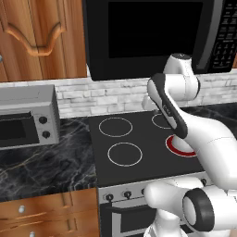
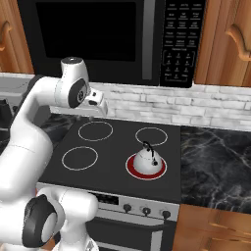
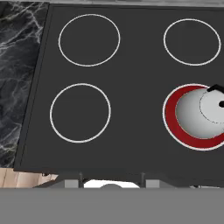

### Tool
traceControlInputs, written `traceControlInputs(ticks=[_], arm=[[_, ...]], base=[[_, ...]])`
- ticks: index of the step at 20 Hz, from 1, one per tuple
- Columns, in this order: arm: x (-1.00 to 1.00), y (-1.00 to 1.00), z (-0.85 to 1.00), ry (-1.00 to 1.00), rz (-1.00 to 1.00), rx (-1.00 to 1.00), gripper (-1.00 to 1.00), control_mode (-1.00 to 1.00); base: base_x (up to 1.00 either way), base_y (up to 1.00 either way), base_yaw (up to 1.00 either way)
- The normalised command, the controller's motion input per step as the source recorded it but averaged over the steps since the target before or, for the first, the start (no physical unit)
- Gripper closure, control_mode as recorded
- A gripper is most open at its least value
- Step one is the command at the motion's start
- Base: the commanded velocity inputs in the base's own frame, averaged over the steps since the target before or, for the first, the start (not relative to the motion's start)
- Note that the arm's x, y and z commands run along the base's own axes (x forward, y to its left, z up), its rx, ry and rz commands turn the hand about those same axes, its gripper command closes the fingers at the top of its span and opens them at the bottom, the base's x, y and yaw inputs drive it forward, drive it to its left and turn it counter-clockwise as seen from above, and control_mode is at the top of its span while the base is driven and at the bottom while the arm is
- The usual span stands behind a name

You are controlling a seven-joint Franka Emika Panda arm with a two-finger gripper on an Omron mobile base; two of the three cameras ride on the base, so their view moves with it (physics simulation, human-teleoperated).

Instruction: Lower the heat of the kettle.

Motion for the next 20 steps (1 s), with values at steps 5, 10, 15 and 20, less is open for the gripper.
traceControlInputs(ticks=[5, 10, 15, 20], arm=[[-0.33, -0.30, -0.19, -0.03, -0.08, 0.08, -1.00, -1.00], [-0.87, -0.95, -0.38, -0.07, -0.15, 0.26, -1.00, -1.00], [-0.94, -0.82, -0.54, -0.08, -0.16, 0.16, -1.00, -1.00], [-0.67, -0.60, -0.72, 0.01, -0.15, 0.06, -1.00, -1.00]], base=[[0.00, 0.00, 0.00], [0.00, 0.00, 0.00], [0.00, 0.00, 0.00], [0.00, 0.00, 0.00]])
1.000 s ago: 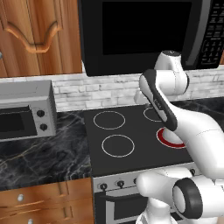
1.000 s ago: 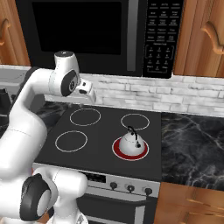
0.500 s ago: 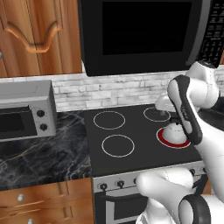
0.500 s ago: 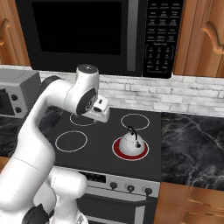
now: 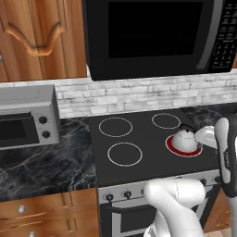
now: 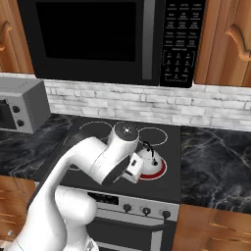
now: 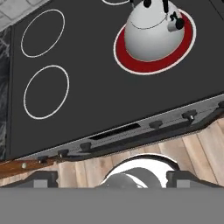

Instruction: Lower the heat of the kettle.

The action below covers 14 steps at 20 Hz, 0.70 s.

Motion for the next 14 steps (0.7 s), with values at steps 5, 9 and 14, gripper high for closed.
traceControlInputs(ticks=[5, 9, 14], arm=[[-0.54, -0.59, -0.69, 0.06, -0.14, 0.16, -1.00, -1.00], [-0.46, -0.62, -0.70, 0.02, -0.14, 0.20, -1.00, -1.00], [-0.09, -0.82, -0.85, 0.00, -0.04, 0.11, -1.00, -1.00]], base=[[0.00, 0.00, 0.00], [0.00, 0.00, 0.00], [0.00, 0.00, 0.00]])
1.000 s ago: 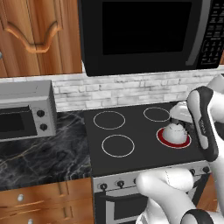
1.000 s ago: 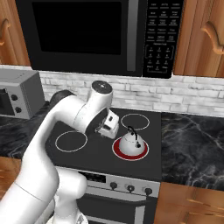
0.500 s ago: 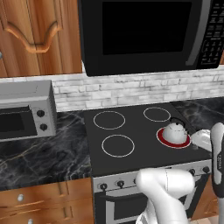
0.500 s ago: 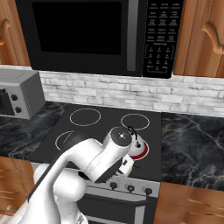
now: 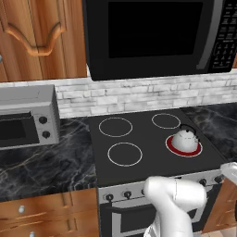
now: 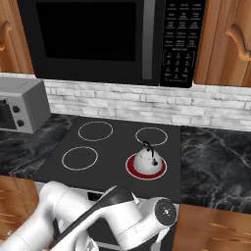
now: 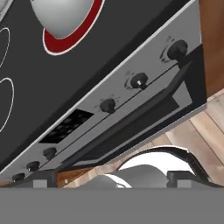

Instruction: Lower the heat of the kettle.

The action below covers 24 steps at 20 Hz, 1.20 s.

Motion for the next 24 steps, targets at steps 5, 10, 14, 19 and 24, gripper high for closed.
traceControlInputs(ticks=[5, 10, 14, 19, 24], arm=[[0.00, -0.76, -0.43, -0.11, 0.03, 0.11, -1.00, -1.00], [0.09, -0.35, -0.38, 0.00, 0.05, 0.01, -1.00, -1.00], [0.19, -0.33, -0.24, -0.03, 0.07, 0.02, -1.00, -1.00], [0.32, -0.23, -0.25, -0.13, 0.01, 0.10, -1.00, -1.00], [0.42, -0.03, -0.39, -0.11, 0.00, 0.09, -1.00, -1.00]], base=[[0.00, 0.00, 0.00], [0.00, 0.00, 0.00], [0.00, 0.00, 0.00], [0.00, 0.00, 0.00], [0.00, 0.00, 0.00]])
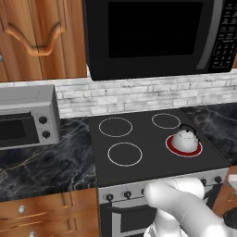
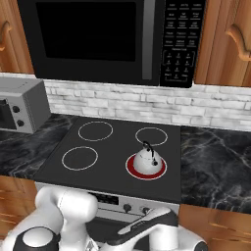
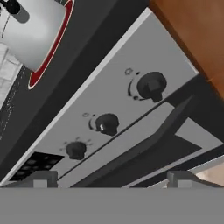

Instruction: Lower the heat of the kettle.

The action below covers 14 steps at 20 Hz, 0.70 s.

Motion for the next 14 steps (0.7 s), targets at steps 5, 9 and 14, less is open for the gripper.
traceControlInputs(ticks=[5, 9, 14], arm=[[0.55, -0.01, -0.24, -0.02, 0.00, 0.09, -1.00, -1.00], [0.52, -0.17, -0.11, 0.00, 0.00, 0.11, -1.00, -1.00], [0.19, -0.28, -0.40, -0.08, 0.00, 0.14, -1.00, -1.00]], base=[[0.00, 0.00, 0.00], [0.00, 0.00, 0.00], [0.00, 0.00, 0.00]])
